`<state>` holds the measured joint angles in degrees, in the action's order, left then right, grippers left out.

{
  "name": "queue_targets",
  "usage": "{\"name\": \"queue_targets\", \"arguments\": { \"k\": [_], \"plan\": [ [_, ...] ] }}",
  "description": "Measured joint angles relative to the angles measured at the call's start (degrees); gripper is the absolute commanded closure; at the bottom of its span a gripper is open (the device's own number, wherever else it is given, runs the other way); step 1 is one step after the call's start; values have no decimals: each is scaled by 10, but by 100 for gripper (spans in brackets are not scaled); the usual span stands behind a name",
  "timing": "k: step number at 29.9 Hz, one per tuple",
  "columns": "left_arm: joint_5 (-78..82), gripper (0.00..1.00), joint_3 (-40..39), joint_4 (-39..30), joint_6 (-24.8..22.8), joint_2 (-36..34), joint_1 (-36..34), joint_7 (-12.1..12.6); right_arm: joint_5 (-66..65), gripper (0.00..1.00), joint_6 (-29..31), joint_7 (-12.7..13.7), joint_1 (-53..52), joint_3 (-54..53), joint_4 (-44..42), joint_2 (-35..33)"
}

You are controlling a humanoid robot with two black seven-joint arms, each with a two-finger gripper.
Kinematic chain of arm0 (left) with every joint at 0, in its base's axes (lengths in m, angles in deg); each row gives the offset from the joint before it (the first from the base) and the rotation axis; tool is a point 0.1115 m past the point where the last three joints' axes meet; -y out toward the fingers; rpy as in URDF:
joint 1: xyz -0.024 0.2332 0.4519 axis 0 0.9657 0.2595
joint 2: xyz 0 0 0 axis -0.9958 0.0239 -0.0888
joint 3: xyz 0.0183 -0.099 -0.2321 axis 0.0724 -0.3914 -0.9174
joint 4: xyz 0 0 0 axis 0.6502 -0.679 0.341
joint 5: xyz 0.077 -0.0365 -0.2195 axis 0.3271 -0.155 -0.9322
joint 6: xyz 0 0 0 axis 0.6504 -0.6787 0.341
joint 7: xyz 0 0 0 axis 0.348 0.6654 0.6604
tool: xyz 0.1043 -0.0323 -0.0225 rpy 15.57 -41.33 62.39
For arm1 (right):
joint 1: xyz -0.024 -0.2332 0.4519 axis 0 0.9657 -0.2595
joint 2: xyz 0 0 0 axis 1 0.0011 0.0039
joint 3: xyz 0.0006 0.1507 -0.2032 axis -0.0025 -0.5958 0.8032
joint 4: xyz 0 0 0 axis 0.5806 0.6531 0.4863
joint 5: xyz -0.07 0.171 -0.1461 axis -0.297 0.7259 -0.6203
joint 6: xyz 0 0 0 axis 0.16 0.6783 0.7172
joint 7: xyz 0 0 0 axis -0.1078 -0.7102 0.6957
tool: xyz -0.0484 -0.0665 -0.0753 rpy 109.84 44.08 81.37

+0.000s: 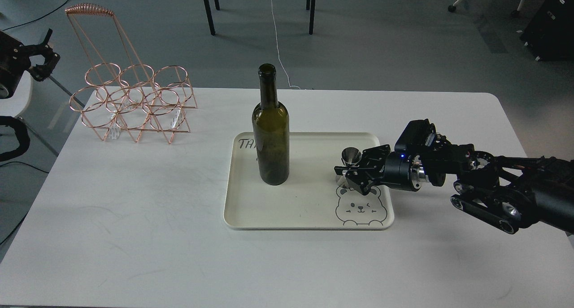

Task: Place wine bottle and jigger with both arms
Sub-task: 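Reach the right gripper to the steel jigger and grasp it, then lift the jigger off the tray with the right gripper, carry it outward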

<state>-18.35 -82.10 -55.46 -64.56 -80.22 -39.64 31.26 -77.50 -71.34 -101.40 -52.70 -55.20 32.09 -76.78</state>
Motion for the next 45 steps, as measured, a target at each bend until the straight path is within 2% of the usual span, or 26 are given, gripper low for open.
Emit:
{"name": "queue_targets", "arguments": {
  "k": [3, 12, 20, 27, 36, 42, 45],
  "plan": [
    [0, 2, 0, 0, 0, 0, 0, 0, 0, 92, -1, 0, -1, 0, 0, -2],
    [0, 2, 0, 0, 0, -8, 0, -1, 1, 92, -26, 0, -18, -2, 3, -14],
    [0, 2, 0, -1, 0, -12, 0, -1, 10, 92, -68, 0, -29, -59, 6, -79],
    [0, 2, 0, -2, 2, -17, -2, -1, 53, 92, -138, 1, 40, -110, -5, -128],
    [1, 2, 3, -19, 4, -20, -3, 1, 75, 91, -220, 2, 135, -116, -5, -188],
    [1, 2, 3, -28, 7, -21, -3, 1, 77, 91, -229, 1, 160, -119, -16, -189],
    [1, 2, 3, -34, 7, -22, -3, 1, 91, 87, -229, 0, 164, -117, -28, -184]
  ]
}}
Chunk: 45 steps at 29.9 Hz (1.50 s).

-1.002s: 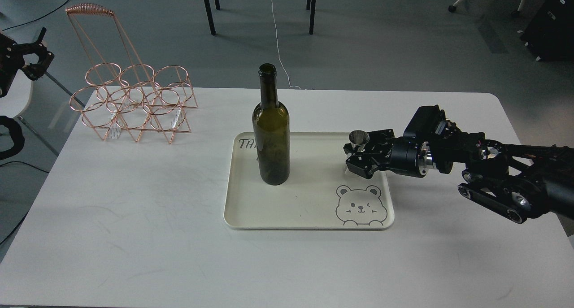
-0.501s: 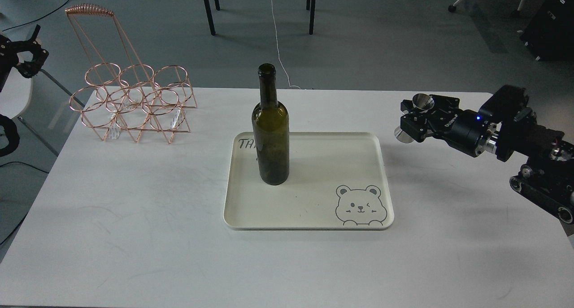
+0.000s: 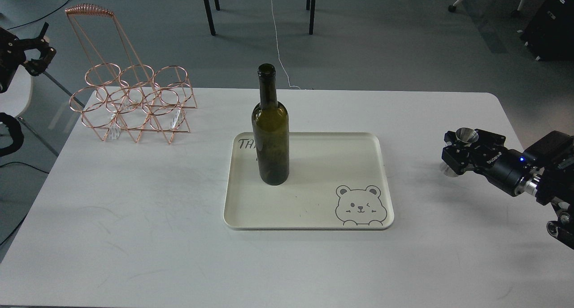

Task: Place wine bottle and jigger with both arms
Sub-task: 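Lift the jigger off the tray with the right gripper, carry it outward, then set the jigger on the table beside the tray, release, withdraw right gripper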

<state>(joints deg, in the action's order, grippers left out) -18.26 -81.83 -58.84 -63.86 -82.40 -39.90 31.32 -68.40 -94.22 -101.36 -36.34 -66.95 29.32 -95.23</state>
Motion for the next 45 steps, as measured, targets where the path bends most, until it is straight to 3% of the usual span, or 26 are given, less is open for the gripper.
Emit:
{"name": "queue_targets", "arguments": {
  "k": [13, 27, 35, 39, 45],
  "plan": [
    [0, 2, 0, -5, 0, -5, 0, -1, 51, 83, 0, 0, 11, 7, -19, 28],
    [0, 2, 1, -6, 1, -5, 2, 0, 52, 63, 0, 0, 18, 9, -33, 38],
    [0, 2, 1, -6, -1, -14, 3, -1, 52, 61, 0, 0, 18, 9, -29, 38],
    [0, 2, 0, -11, -1, -17, 3, -1, 52, 54, 0, 0, 19, 9, -26, 38],
    [0, 2, 0, -24, 4, -19, 3, -1, 52, 35, 0, 0, 35, 9, -23, 31]
  ]
}}
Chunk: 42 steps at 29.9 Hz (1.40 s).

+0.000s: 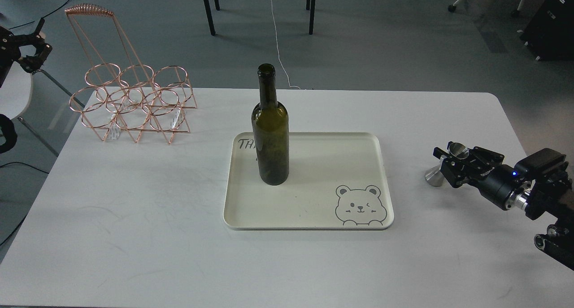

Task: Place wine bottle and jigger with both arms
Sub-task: 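Set the jigger on the table beside the tray, release, withdraw right gripper, then reach the left gripper to the wine bottle neck and grasp it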

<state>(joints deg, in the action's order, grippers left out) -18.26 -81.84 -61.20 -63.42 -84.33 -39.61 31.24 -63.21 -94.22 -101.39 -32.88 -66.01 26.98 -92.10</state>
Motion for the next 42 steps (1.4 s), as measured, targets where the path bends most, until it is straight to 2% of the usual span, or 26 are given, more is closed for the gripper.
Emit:
{"name": "queue_targets", "arguments": {
  "k": [2, 6, 8, 9, 21, 24, 27, 31, 35, 42],
  "plan": [
    [0, 2, 0, -4, 2, -3, 0, 0, 0, 33, 0, 0, 5, 0, 0, -1],
    [-1, 2, 0, -10, 4, -9, 0, 0, 1, 21, 0, 0, 11, 0, 2, -11],
    [-1, 2, -1, -13, 4, -12, 0, 0, 2, 8, 0, 0, 12, 0, 9, -20],
    [-1, 2, -1, -14, 4, -16, 0, 0, 3, 5, 0, 0, 12, 0, 16, -28],
    [1, 2, 13, -42, 0, -87, 1, 7, 90, 3, 0, 0, 4, -1, 148, -170],
    [5, 2, 36, -44, -4, -103, 1, 8, 130, 3, 9, 0, -14, -7, 154, -184],
    [26, 2, 54, -64, -11, -126, 1, 8, 193, 3, 42, 0, -52, -8, 152, -186],
    [97, 2, 72, -153, -10, -183, 1, 4, 265, 3, 99, 0, -108, -8, 119, -172],
    [196, 2, 84, -257, 2, -242, 2, 1, 322, 3, 157, 0, -170, -9, 44, -109],
    [426, 2, 85, -490, 90, -305, -2, 13, 472, 3, 262, 0, -235, -14, -107, -3]
  ]
}}
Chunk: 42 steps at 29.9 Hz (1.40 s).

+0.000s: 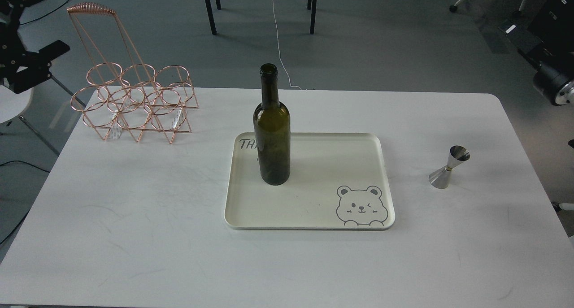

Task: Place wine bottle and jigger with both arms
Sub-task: 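Reach the left gripper to the wine bottle neck and grasp it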

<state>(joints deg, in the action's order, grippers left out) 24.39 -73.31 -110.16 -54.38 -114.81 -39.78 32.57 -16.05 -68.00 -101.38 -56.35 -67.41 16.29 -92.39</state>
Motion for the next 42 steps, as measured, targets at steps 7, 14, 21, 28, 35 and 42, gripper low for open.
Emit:
{"name": "queue_targets", "arguments": {
  "k": [7, 14, 21, 28, 35, 42],
  "plan": [
    [356, 2, -4, -85, 57, 51, -7, 16, 94, 3, 70, 0, -7, -36, -62, 49],
    [718, 2, -1, -78, 69, 173, -9, 13, 167, 3, 126, 0, -8, -69, -95, 52],
    [799, 3, -3, -45, 70, 270, -9, 19, 170, 3, 129, 0, -9, -71, -95, 52],
    [801, 3, -10, -6, 72, 341, -14, 36, 170, 3, 129, 0, -5, -70, -96, 51],
    [801, 22, -10, 25, 98, 383, -33, 49, 170, 3, 127, 0, -6, -70, -95, 52],
    [802, 29, -10, 26, 99, 395, -38, 50, 170, 3, 125, 0, -7, -70, -95, 51]
  ]
}}
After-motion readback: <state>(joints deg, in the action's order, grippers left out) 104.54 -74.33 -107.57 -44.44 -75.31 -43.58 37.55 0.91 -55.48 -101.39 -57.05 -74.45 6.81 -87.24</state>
